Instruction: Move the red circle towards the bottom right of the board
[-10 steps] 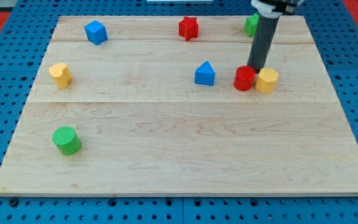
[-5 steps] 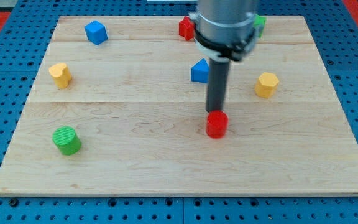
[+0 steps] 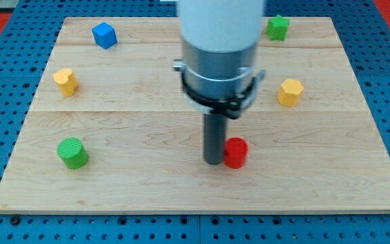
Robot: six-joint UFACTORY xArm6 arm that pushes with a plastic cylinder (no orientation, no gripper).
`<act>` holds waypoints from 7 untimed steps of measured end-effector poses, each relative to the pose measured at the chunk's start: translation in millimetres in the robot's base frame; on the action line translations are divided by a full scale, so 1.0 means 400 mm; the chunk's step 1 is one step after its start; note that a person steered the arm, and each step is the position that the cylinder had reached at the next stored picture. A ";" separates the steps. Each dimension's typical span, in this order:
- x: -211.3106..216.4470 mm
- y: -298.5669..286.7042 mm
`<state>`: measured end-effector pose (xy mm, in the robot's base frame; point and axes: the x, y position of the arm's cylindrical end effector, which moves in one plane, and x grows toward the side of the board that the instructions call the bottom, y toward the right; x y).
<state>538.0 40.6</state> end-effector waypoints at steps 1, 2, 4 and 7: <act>-0.076 0.042; -0.124 0.102; -0.057 0.099; 0.183 0.056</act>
